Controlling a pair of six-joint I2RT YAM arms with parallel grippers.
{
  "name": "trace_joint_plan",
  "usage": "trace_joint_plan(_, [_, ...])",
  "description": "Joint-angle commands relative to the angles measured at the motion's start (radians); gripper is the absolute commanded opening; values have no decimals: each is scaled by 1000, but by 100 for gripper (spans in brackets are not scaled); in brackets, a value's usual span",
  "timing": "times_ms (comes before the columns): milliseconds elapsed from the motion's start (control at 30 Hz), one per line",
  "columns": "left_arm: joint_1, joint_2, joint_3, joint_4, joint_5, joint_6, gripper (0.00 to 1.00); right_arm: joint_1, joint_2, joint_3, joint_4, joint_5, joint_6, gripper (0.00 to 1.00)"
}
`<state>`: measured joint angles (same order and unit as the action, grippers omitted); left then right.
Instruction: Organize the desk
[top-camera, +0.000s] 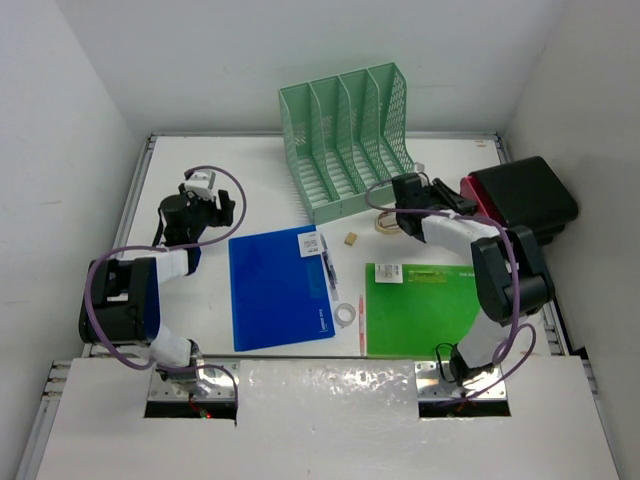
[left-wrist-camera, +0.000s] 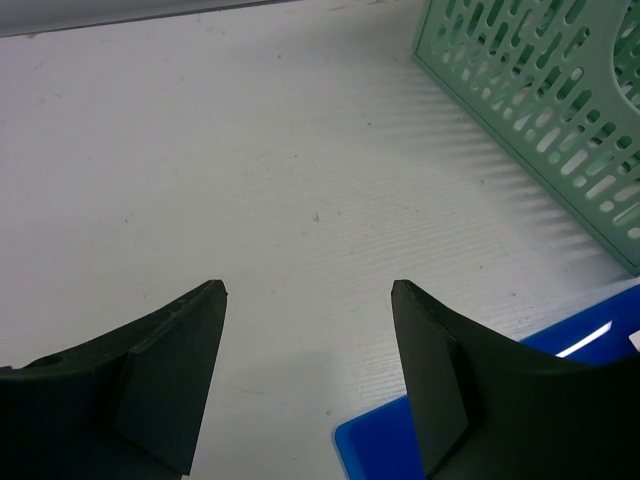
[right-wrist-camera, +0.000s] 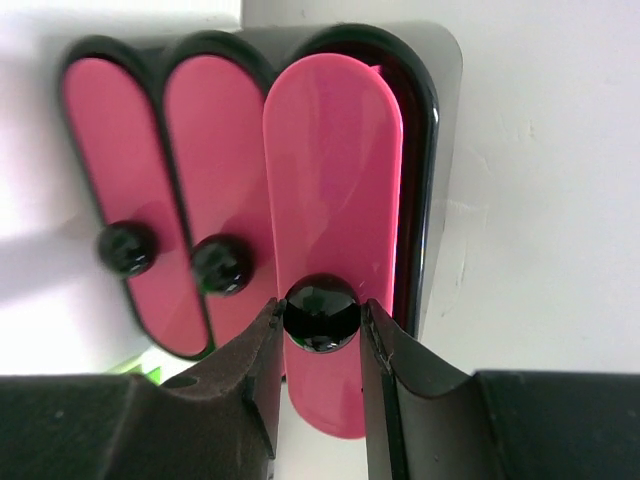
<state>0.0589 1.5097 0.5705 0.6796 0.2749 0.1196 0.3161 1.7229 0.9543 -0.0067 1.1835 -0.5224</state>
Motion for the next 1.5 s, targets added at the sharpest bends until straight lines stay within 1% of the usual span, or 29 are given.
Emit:
trace_joint_plan(0, [5, 6, 38, 21, 14, 6, 65, 64, -51, 4, -42, -15, 74, 0])
trace_joint_plan(167, [5, 12, 43, 17, 15, 6, 65, 133, -62, 1, -91, 13, 104, 0])
trace_joint_plan(300, [5, 12, 46, 14, 15, 6, 65, 136, -66, 1, -140, -16, 153, 0])
trace_joint_plan(333, [7, 14, 46, 14, 15, 6, 65, 138, -65, 4, -151, -22, 160, 2])
trace_joint_plan(367, [6, 15, 48, 12, 15, 6, 65, 140, -63, 12, -163, -30, 170, 25])
trace_joint_plan(433, [6, 15, 49, 9, 14, 6, 64, 146, -63, 20, -183, -39, 176, 46])
trace_joint_plan(467, [7, 17, 51, 9, 15, 6, 64, 155, -75, 23, -185, -42, 176, 53])
trace_joint_plan(500, [6, 17, 51, 8, 15, 6, 64, 161, -85, 27, -188, -53, 177, 62])
trace_joint_plan(567, [6, 17, 52, 8, 17, 9, 64, 185, -126, 43, -187, -65, 182, 67])
trace_joint_plan(600, [5, 18, 54, 6, 20, 11, 64, 196, -140, 49, -188, -76, 185, 72])
trace_joint_plan(667, [6, 21, 55, 5, 23, 11, 64, 238, -189, 75, -187, -105, 191, 77])
trace_joint_plan(767, [6, 23, 60, 0, 21, 11, 63, 304, -241, 81, -177, -197, 226, 79])
trace_joint_plan(800, [5, 26, 63, -3, 17, 9, 62, 314, -278, 83, -179, -255, 286, 79])
trace_joint_plan(833, [5, 27, 65, -5, 15, 6, 62, 324, -293, 72, -176, -419, 326, 79])
trace_joint_plan(867, [5, 27, 66, -9, 14, 6, 62, 324, -305, 57, -165, -511, 367, 78])
trace_joint_plan(900, [5, 30, 68, -9, 7, 6, 62, 322, -319, 14, -98, -597, 427, 73])
trace_joint_plan(933, [7, 29, 68, -9, 6, 3, 61, 322, -315, -3, -63, -755, 452, 72])
trace_joint_plan(967, [6, 29, 68, -8, 4, 3, 61, 322, -304, -17, -5, -821, 499, 69])
trace_joint_plan(1000, [7, 27, 68, -8, 3, 3, 61, 324, -263, -19, 0, -875, 516, 67])
trace_joint_plan(1033, [7, 27, 66, -6, 3, 2, 61, 324, -235, -6, 1, -918, 565, 59])
trace_joint_plan(1067, [6, 27, 65, -5, 0, 2, 61, 324, -205, 10, 1, -918, 637, 56])
trace_joint_plan(1133, [5, 24, 63, -3, 1, 3, 61, 322, -130, 53, -3, -907, 705, 54])
trace_joint_plan(1167, [5, 23, 60, -2, 3, 3, 61, 322, -111, 57, 31, -892, 778, 57])
trace_joint_plan(1200, [5, 23, 58, -2, 3, 3, 61, 322, -96, 49, 59, -892, 814, 61])
trace_joint_plan(1233, [7, 23, 60, -2, 3, 3, 61, 322, -63, 47, 107, -878, 891, 69])
trace_joint_plan(1300, [7, 23, 60, -2, 3, 3, 61, 322, -24, 57, 140, -875, 943, 71])
trace_joint_plan(1333, [6, 24, 60, -2, 4, 3, 61, 322, 24, 67, 142, -868, 979, 72])
trace_joint_plan(1433, [6, 21, 58, -2, 4, 3, 61, 324, 110, 122, 100, -797, 1033, 71])
trace_joint_plan(1467, [5, 21, 57, -2, 4, 5, 61, 322, 125, 136, 97, -759, 1042, 69])
